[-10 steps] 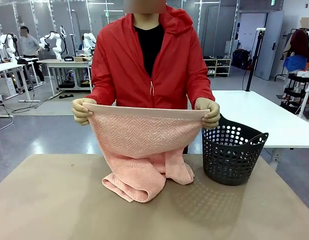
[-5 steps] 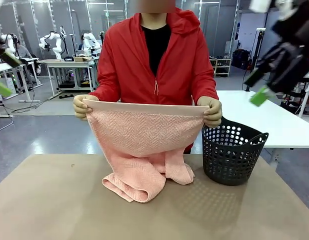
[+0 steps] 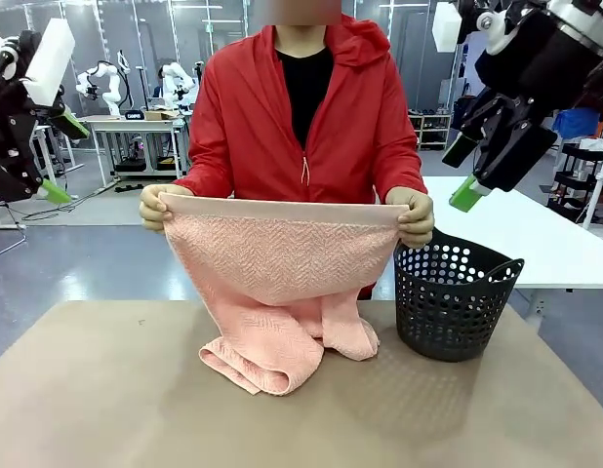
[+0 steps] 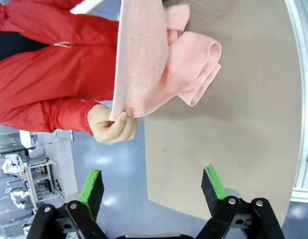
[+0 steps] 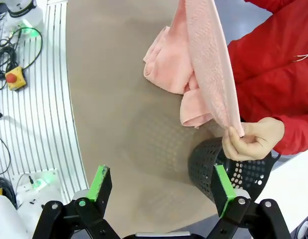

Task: Fold the towel.
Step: Grab the top end of the 100 cm Hotel Towel extended by the human.

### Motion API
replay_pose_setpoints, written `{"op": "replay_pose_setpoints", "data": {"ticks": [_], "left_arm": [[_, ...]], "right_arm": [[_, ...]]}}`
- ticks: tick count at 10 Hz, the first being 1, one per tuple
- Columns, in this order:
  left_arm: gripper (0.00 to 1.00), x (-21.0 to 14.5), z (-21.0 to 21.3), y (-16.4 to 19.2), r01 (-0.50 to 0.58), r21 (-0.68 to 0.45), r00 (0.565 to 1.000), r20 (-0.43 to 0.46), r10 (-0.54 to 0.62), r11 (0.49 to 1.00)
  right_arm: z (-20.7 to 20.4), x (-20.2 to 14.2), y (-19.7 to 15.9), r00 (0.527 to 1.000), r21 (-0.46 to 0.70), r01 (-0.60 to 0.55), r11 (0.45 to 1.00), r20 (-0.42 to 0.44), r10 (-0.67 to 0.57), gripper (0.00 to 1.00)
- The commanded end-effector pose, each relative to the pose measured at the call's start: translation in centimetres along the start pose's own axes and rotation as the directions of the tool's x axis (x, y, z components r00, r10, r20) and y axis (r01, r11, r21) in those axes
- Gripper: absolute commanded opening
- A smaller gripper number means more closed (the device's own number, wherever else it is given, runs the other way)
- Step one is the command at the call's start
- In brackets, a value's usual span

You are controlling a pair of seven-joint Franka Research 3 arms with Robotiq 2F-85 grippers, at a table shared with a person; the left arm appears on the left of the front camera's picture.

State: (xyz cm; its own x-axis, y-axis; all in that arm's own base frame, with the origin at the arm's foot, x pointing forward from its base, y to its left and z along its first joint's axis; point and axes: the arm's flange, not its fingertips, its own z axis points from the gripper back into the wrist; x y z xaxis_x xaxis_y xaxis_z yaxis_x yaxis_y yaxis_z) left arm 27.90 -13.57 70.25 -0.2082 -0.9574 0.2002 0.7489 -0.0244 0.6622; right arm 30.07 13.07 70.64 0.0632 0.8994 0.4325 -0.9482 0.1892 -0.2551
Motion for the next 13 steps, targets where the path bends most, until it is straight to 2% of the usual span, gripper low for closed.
{"op": "replay_pose_setpoints", "data": {"ticks": [1, 4, 5, 8, 9, 10, 13], "left_arm": [[1.00, 0.3, 0.7, 0.0, 0.002, 0.021, 1.000, 0.000, -0.002, 1.000], [1.00, 0.1, 0.4, 0.0, 0.008, 0.005, 1.000, 0.007, -0.008, 1.000], [1.00, 2.0, 0.3, -0.1, 0.022, -0.055, 1.000, 0.016, -0.022, 0.998], [1.00, 6.7, -1.8, 4.1, 0.010, -0.143, 1.000, -0.024, -0.014, 0.990], [1.00, 8.5, -3.2, 5.9, 0.002, -0.168, 0.997, -0.080, -0.015, 0.986], [1.00, 9.7, -4.7, 7.0, -0.016, -0.204, 0.997, -0.082, -0.001, 0.979], [1.00, 11.5, -10.5, 8.8, -0.049, -0.265, 0.993, -0.121, 0.018, 0.963]], "right_arm": [[-0.1, 0.3, 0.4, 1.000, 0.003, -0.006, 1.000, 0.000, 0.006, 1.00], [-0.1, 0.3, 0.4, 1.000, 0.003, -0.006, 1.000, 0.000, 0.006, 1.00], [0.0, 0.4, 0.4, 1.000, 0.015, -0.026, 1.000, 0.010, 0.026, 1.00], [-2.3, 4.0, -3.4, 0.988, -0.018, -0.108, 0.994, -0.111, 0.105, 1.00], [-2.9, 5.2, -5.0, 0.987, -0.043, -0.100, 0.994, -0.131, 0.094, 1.00], [-3.8, 6.3, -5.6, 0.980, -0.064, -0.110, 0.992, -0.171, 0.097, 1.00], [-7.1, 8.6, -8.6, 0.975, -0.059, -0.101, 0.993, -0.203, 0.087, 1.00]]}}
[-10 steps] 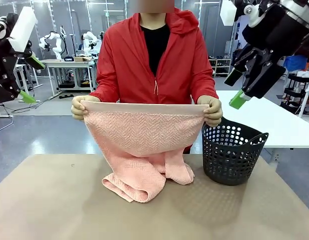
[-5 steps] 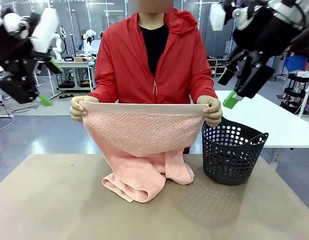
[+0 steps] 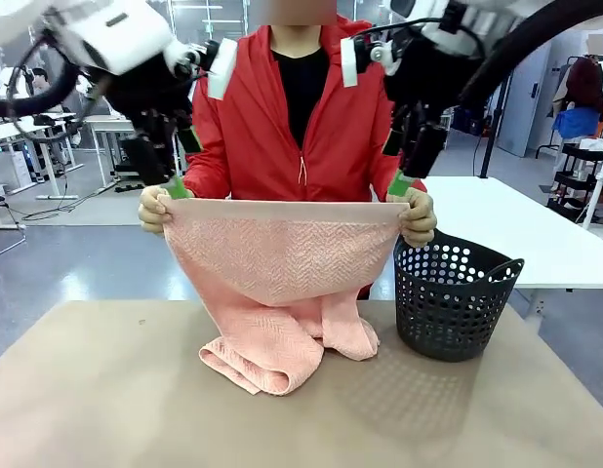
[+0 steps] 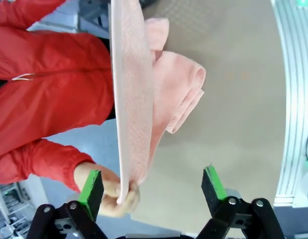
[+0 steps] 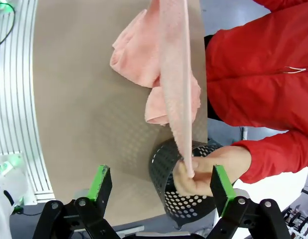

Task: Fold the towel.
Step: Grab the top end of the 100 cm Hotel Towel extended by the human.

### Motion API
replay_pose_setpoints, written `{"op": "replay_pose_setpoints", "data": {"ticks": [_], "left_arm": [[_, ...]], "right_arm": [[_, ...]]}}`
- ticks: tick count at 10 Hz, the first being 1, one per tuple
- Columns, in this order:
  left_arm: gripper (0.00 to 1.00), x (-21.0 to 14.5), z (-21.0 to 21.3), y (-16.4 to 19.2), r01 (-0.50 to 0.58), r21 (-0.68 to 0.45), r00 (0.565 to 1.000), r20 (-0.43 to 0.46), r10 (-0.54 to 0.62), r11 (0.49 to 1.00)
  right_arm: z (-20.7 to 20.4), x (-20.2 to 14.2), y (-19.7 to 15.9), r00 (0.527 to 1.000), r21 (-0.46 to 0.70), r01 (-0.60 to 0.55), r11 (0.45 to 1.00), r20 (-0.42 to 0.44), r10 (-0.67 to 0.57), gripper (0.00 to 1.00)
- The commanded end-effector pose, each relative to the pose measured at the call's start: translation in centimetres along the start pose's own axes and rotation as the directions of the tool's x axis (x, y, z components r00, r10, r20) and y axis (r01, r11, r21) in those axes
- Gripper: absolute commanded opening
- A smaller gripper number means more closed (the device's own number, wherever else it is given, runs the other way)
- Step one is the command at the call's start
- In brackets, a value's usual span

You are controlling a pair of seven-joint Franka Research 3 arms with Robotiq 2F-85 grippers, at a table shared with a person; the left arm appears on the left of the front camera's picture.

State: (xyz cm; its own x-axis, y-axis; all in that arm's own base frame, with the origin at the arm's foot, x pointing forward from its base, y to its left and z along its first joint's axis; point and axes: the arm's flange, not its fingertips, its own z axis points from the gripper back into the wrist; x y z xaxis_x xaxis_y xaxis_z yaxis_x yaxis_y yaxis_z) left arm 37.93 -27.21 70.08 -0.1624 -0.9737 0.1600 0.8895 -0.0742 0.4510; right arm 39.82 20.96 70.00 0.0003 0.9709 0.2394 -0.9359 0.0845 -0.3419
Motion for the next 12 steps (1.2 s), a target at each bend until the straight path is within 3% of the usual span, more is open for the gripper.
{"op": "replay_pose_setpoints", "data": {"ticks": [1, 6, 10, 11, 12], "left_arm": [[1.00, 0.5, -1.2, 1.8, -0.048, -0.009, 0.996, -0.074, 0.047, 0.999], [1.00, -2.2, -6.8, 4.3, -0.105, -0.056, 0.994, -0.050, 0.102, 0.993], [1.00, -3.4, -10.4, 5.5, -0.121, -0.082, 0.993, -0.024, 0.119, 0.989], [0.92, -3.6, -10.9, 5.6, -0.130, -0.086, 0.991, -0.026, 0.128, 0.988], [0.40, -3.8, -11.2, 5.6, -0.140, -0.089, 0.990, -0.038, 0.137, 0.986]], "right_arm": [[-1.4, 1.5, -2.0, 0.999, -0.001, 0.027, 1.000, -0.046, -0.027, 1.00], [-7.4, 1.4, -5.6, 0.994, 0.065, 0.023, 0.998, -0.104, -0.017, 1.00], [-11.6, 0.6, -6.1, 0.991, 0.122, 0.032, 0.992, -0.130, -0.016, 1.00], [-12.0, 0.6, -6.0, 0.991, 0.133, 0.027, 0.991, -0.132, -0.009, 1.00], [-12.2, 0.4, -6.1, 0.991, 0.136, 0.031, 0.990, -0.135, -0.012, 1.00]]}}
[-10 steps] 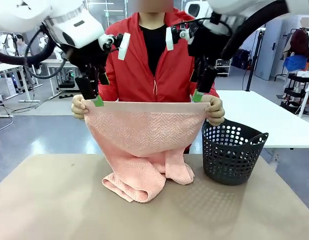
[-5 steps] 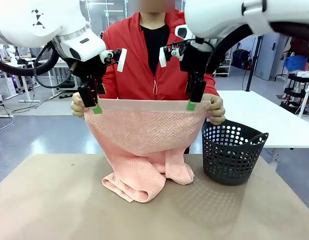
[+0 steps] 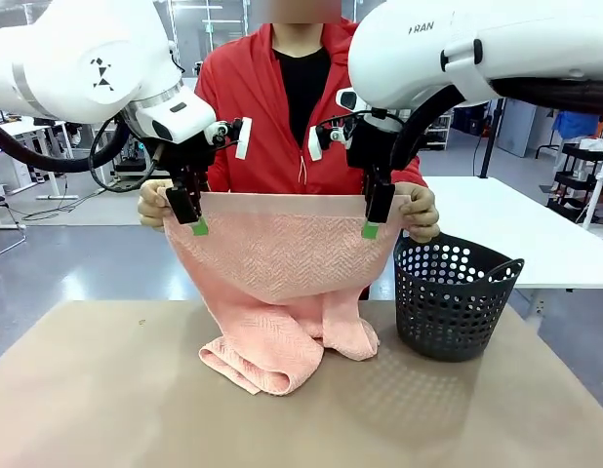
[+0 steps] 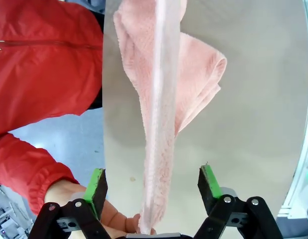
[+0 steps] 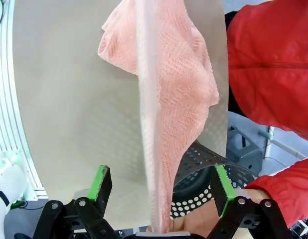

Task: Fold the towel.
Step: Grab the top end of the 100 cm Hotel Towel extended by the human.

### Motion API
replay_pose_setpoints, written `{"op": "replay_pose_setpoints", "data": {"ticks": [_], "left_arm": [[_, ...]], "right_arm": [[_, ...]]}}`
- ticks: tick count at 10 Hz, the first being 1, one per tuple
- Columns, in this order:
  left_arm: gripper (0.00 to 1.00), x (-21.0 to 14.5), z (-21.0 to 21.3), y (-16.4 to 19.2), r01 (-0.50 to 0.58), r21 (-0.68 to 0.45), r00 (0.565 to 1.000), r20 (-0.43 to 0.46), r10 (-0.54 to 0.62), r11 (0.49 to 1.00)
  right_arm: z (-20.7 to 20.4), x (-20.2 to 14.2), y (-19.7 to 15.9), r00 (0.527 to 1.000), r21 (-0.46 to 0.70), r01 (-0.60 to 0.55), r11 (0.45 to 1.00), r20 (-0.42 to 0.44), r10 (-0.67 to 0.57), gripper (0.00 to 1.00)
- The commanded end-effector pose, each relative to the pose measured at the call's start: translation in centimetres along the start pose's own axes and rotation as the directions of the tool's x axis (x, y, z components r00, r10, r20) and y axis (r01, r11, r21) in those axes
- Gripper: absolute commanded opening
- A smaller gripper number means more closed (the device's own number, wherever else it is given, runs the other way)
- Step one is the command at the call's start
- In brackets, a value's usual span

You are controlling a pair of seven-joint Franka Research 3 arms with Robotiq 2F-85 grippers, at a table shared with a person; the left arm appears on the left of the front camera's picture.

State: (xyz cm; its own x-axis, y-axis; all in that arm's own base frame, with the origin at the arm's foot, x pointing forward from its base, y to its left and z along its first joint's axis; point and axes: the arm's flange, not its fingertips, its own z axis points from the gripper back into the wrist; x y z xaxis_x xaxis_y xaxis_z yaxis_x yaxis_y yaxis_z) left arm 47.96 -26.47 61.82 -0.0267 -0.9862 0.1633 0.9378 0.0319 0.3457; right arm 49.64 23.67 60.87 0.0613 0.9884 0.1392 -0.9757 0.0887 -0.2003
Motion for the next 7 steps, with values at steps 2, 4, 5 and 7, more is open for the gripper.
{"op": "replay_pose_setpoints", "data": {"ticks": [2, 4, 5, 7], "left_arm": [[0.00, -0.23, -0.13, 0.68, -0.015, -0.019, 0.999, 0.028, 0.016, 1.000], [0.00, -0.22, -0.03, 0.55, -0.011, -0.027, 1.000, 0.028, 0.012, 1.000], [0.15, -0.16, 0.07, 0.46, -0.009, -0.026, 1.000, 0.023, 0.009, 1.000], [0.00, -0.20, 0.18, 0.37, -0.011, -0.024, 1.000, 0.017, 0.011, 1.000]], "right_arm": [[0.01, -0.40, -0.44, 1.000, -0.016, -0.002, 1.000, -0.024, 0.001, 0.42], [0.05, -0.46, -0.35, 1.000, -0.018, -0.002, 1.000, -0.024, 0.002, 0.00], [0.05, -0.52, -0.36, 1.000, -0.019, -0.001, 1.000, -0.025, 0.001, 0.00], [0.13, -0.66, -0.29, 1.000, -0.023, -0.001, 1.000, -0.019, 0.001, 0.05]]}}
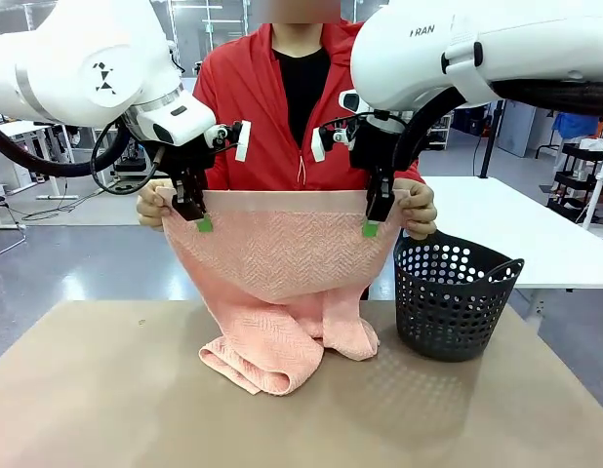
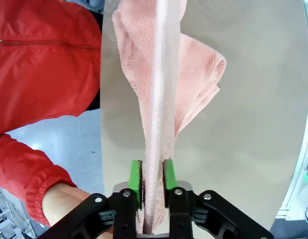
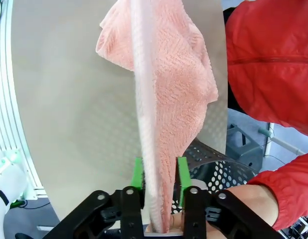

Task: Fold the towel.
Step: Grab the top end of the 100 cm Hotel Towel extended by the human, then release the end of the 100 cm Hotel Towel you were holding and grab the top end of the folded side.

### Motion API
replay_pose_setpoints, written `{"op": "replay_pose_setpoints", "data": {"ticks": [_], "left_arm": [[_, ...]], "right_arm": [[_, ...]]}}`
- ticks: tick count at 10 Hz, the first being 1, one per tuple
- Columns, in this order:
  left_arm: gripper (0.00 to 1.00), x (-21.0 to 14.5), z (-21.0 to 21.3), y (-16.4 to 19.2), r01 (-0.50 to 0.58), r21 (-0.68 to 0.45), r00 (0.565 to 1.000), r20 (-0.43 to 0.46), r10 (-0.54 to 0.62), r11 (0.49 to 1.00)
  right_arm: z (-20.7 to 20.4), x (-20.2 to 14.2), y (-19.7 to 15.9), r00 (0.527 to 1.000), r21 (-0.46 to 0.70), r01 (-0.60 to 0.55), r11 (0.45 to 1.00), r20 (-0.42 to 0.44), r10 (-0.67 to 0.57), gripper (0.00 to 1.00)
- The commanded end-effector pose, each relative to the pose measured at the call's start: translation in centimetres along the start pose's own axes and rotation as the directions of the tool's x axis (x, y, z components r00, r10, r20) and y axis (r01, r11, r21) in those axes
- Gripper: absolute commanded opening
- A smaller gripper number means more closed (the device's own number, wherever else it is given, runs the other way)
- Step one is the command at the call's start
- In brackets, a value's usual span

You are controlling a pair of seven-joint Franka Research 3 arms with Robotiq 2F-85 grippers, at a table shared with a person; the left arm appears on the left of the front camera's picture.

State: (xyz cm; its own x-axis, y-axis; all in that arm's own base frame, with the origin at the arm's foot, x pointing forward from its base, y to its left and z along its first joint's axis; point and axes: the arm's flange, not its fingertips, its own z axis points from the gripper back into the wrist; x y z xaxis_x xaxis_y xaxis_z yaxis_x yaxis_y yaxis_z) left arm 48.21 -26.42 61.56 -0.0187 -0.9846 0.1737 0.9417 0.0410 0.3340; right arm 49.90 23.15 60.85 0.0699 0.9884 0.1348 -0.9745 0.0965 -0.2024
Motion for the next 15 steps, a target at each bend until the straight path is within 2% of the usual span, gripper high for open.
{"op": "replay_pose_setpoints", "data": {"ticks": [1, 5, 6, 15], "left_arm": [[0.00, -0.13, 0.50, 0.14, 0.001, -0.015, 1.000, 0.008, -0.001, 1.000], [0.00, -0.72, 1.21, -0.37, -0.029, -0.016, 0.999, 0.024, 0.030, 0.999], [0.00, -0.03, 0.22, -0.03, -0.001, 0.002, 1.000, 0.000, 0.001, 1.000], [0.00, -0.03, 0.22, -0.03, -0.001, 0.002, 1.000, 0.000, 0.001, 1.000]], "right_arm": [[0.17, -0.20, 0.06, 1.000, -0.019, -0.010, 1.000, -0.013, 0.009, 0.00], [0.85, 0.05, 0.23, 1.000, -0.027, -0.017, 0.999, -0.012, 0.017, 0.00], [0.79, -0.50, 0.14, 1.000, 0.003, 0.021, 1.000, 0.020, -0.021, 0.00], [0.55, 0.13, 0.20, 1.000, -0.009, -0.004, 1.000, 0.003, 0.004, 0.00]]}}
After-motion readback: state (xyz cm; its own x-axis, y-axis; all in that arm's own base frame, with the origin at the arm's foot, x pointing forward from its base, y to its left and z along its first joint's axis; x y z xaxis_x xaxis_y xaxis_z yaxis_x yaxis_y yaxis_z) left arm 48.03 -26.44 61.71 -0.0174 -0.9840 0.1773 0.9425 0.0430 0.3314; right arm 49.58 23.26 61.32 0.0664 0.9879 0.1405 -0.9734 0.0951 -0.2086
